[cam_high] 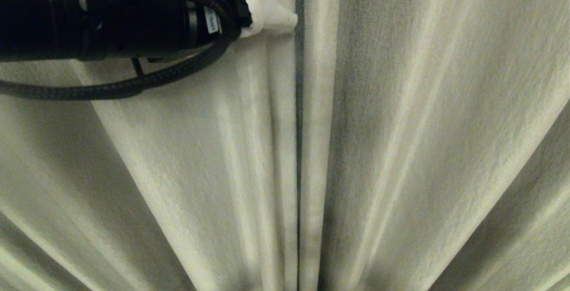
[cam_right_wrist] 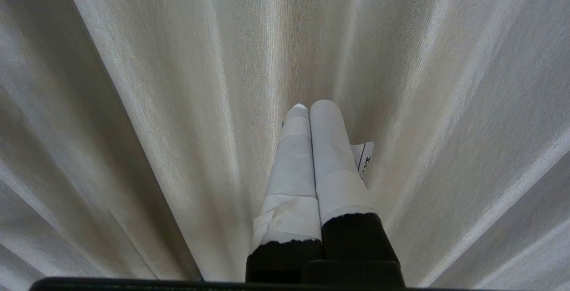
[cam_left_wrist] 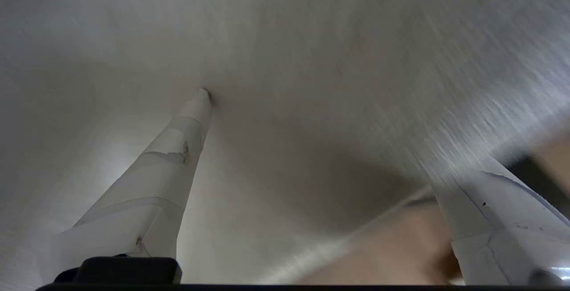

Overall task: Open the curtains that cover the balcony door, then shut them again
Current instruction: Pull the outer curtains open on both sides

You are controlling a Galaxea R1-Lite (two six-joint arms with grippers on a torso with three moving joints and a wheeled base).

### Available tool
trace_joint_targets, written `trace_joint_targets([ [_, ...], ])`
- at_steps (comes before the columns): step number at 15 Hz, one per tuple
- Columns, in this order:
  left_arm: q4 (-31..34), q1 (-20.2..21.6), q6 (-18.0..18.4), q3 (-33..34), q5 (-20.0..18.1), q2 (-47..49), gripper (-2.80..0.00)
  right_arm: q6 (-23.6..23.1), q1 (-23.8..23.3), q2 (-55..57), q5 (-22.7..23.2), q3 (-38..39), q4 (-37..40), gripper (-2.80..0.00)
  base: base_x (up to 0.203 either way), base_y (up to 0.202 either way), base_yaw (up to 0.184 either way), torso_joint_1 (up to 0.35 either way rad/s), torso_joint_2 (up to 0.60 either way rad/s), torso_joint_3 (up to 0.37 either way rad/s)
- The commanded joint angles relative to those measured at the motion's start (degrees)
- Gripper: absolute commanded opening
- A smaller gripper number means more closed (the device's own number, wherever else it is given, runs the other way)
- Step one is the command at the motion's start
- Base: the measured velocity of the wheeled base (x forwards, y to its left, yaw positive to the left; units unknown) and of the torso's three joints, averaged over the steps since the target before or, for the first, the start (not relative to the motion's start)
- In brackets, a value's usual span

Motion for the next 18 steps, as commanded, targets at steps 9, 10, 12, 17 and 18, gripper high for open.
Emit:
trace_joint_targets([
  [9, -0.12, 4.42, 6.90, -17.91, 4.54, 11.34, 0.00, -0.05, 0.01, -0.02, 0.04, 0.00, 0.01, -2.80, 0.000, 0.000, 0.000, 0.000, 0.00, 0.000],
  [10, -0.12, 4.31, 6.88, -19.80, 5.31, 12.44, 0.00, -0.05, 0.03, -0.02, 0.04, 0.00, 0.01, -2.80, 0.000, 0.000, 0.000, 0.000, 0.00, 0.000],
  [12, -0.38, 4.22, 7.05, -22.02, 5.85, 13.73, 0.00, -0.05, 0.05, -0.02, 0.04, 0.00, 0.01, -2.80, 0.000, 0.000, 0.000, 0.000, 0.00, 0.000],
  [17, -3.12, 4.13, 7.57, -21.67, 6.74, 14.44, 0.00, -0.05, 0.06, -0.02, 0.04, 0.00, 0.01, -2.80, 0.000, 0.000, 0.000, 0.000, 0.00, 0.000],
  [18, -3.19, 4.13, 7.57, -21.67, 6.91, 14.52, 0.00, -0.05, 0.06, -0.02, 0.04, 0.00, 0.01, -2.80, 0.000, 0.000, 0.000, 0.000, 0.00, 0.000],
])
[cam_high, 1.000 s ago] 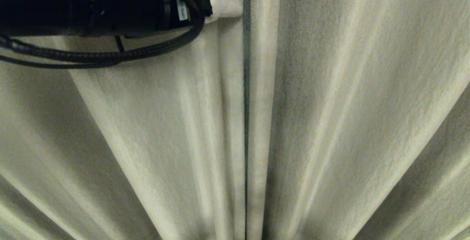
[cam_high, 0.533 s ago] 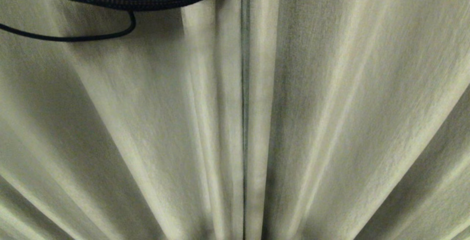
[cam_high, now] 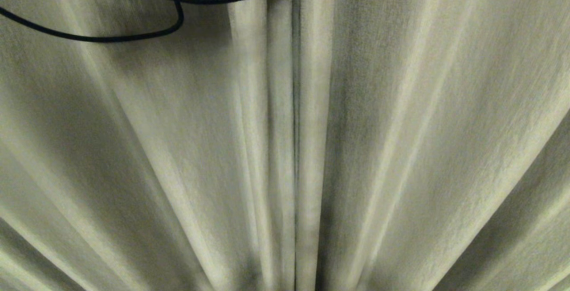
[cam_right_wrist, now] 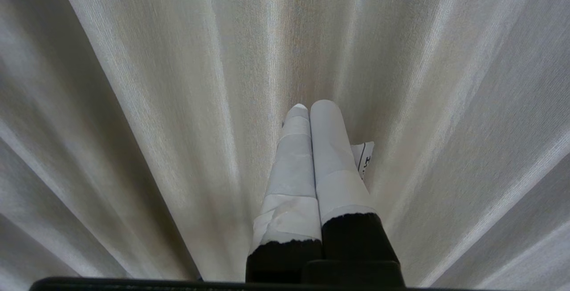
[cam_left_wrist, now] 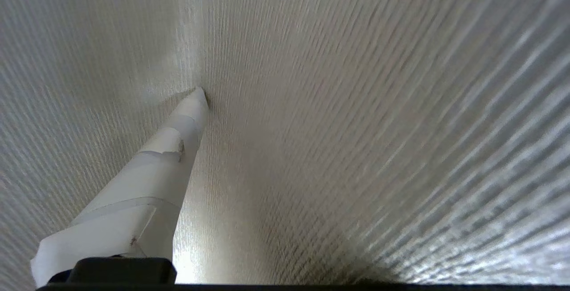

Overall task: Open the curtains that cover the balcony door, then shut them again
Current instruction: Pull the outer curtains open on both sides

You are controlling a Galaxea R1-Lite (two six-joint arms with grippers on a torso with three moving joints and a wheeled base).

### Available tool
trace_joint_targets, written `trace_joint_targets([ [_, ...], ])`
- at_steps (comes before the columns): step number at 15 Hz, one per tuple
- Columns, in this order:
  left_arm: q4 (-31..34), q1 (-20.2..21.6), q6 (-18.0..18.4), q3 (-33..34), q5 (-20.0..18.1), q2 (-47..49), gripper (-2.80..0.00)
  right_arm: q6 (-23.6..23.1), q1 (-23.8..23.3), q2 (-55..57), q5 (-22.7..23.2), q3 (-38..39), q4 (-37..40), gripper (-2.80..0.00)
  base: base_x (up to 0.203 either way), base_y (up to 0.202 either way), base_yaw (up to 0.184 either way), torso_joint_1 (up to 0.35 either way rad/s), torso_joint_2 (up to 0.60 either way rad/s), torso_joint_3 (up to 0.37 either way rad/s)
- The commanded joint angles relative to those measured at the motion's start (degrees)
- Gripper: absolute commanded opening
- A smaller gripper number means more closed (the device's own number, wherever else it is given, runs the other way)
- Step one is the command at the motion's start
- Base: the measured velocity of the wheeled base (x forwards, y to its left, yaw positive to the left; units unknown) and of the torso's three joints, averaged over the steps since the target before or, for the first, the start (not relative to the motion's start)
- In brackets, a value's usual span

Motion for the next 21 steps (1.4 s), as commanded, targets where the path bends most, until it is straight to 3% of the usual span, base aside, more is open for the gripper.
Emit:
trace_joint_targets([
  [1, -0.03, -0.02, -0.05, 0.28, 0.17, 0.28, -2.80, -0.03, 0.05, -0.02, 0.04, 0.00, -0.01, -2.80, 0.000, 0.000, 0.000, 0.000, 0.00, 0.000],
  [14, -0.64, 1.82, 0.66, 0.37, 2.99, -0.86, -2.80, -0.03, 0.05, -0.02, 0.04, 0.00, -0.01, -2.80, 0.000, 0.000, 0.000, 0.000, 0.00, 0.000],
  [21, -0.56, 2.16, 2.06, 0.37, 12.01, -2.35, -2.80, -0.03, 0.05, -0.02, 0.04, 0.00, -0.01, -2.80, 0.000, 0.000, 0.000, 0.000, 0.00, 0.000],
])
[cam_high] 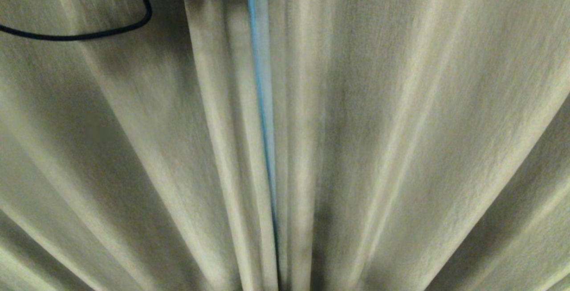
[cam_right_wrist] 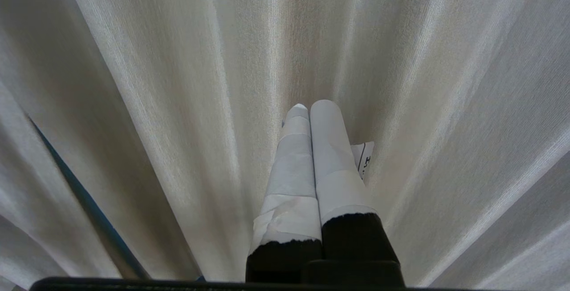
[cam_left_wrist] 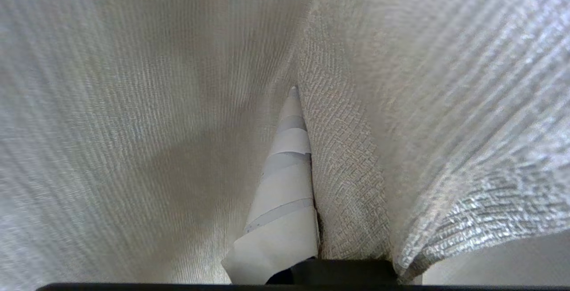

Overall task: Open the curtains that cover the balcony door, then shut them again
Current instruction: Pull the outer curtains open on both sides

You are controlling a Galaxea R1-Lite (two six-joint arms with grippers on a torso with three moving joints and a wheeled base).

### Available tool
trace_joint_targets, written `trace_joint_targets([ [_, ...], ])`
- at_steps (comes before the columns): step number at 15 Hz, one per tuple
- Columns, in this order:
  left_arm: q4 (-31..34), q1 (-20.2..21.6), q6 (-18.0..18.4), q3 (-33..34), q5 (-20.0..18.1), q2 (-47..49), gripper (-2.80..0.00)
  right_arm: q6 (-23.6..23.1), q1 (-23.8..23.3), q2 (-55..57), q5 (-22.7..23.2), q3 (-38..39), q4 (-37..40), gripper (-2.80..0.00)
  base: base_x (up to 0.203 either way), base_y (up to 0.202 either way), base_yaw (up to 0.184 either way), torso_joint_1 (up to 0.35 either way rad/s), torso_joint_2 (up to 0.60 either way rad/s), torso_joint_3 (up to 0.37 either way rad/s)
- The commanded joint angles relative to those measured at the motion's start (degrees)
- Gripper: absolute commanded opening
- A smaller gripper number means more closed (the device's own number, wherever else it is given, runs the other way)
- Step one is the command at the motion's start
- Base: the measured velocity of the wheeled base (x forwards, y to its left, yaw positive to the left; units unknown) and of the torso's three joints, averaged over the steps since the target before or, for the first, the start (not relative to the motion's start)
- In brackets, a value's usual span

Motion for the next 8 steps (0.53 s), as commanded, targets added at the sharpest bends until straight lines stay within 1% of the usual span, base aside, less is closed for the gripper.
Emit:
trace_joint_targets([
  [1, 0.03, 0.32, -0.04, 0.10, 0.42, -1.62, -2.80, -0.01, 0.05, -0.02, 0.04, 0.00, -0.01, -2.80, 0.000, 0.000, 0.000, 0.000, 0.00, 0.000],
  [4, -0.04, 2.60, -0.21, 1.00, 0.42, -3.61, -2.80, -0.01, 0.04, -0.02, 0.04, 0.00, -0.01, -2.80, 0.000, 0.000, 0.000, 0.000, 0.00, 0.000],
  [8, -0.22, 7.84, -0.73, 0.85, -0.16, -5.50, -2.80, -0.01, 0.05, -0.02, 0.04, 0.00, -0.01, -2.80, 0.000, 0.000, 0.000, 0.000, 0.00, 0.000],
])
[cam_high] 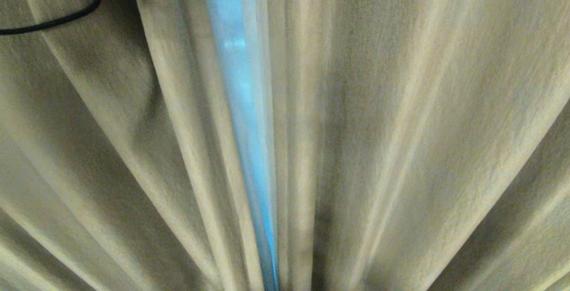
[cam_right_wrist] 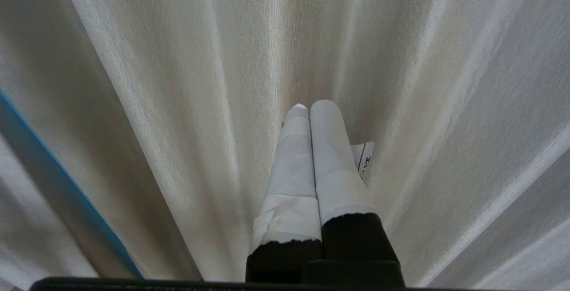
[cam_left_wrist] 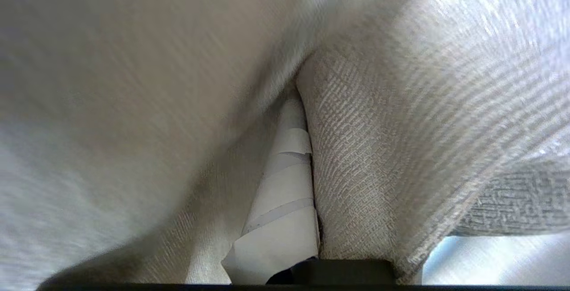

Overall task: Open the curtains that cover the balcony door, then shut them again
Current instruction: Pull the outer curtains open on both sides

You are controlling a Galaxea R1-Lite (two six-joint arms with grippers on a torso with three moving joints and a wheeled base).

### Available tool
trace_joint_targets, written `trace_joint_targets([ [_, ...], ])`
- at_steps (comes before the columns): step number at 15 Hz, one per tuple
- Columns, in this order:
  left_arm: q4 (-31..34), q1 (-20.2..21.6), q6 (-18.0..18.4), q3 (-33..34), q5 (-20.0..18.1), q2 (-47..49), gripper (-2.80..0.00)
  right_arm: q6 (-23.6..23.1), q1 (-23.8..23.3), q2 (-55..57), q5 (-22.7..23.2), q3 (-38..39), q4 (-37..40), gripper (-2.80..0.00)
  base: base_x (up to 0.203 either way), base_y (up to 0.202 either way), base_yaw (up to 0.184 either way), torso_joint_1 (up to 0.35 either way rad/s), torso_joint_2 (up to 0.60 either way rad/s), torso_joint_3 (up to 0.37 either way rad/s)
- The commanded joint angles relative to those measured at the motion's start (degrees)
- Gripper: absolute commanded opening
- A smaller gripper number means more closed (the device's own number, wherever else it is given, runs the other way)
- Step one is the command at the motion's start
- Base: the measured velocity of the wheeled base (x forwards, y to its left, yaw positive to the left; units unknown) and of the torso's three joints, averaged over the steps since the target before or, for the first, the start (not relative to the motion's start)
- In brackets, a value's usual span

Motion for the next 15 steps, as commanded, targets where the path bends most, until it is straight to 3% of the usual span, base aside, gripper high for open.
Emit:
trace_joint_targets([
  [1, 0.06, 3.21, -0.43, -0.06, 0.00, -1.70, -2.80, -0.03, 0.05, -0.02, 0.03, 0.00, -0.01, -2.80, 0.000, 0.000, 0.000, 0.000, 0.00, 0.000],
  [5, 0.13, 8.60, -5.28, 0.03, -2.63, -3.59, -2.80, -0.03, 0.05, -0.02, 0.03, 0.00, -0.01, -2.80, 0.000, 0.000, 0.000, 0.000, 0.00, 0.000],
  [13, 0.06, 20.92, -5.74, 2.95, -11.94, -6.73, -2.80, -0.03, 0.05, -0.02, 0.03, 0.00, -0.01, -2.80, 0.000, 0.000, 0.000, 0.000, 0.00, 0.000],
  [15, -0.03, 22.74, -6.91, 3.37, -12.59, -6.80, -2.80, -0.03, 0.05, -0.02, 0.03, 0.00, -0.01, -2.80, 0.000, 0.000, 0.000, 0.000, 0.00, 0.000],
])
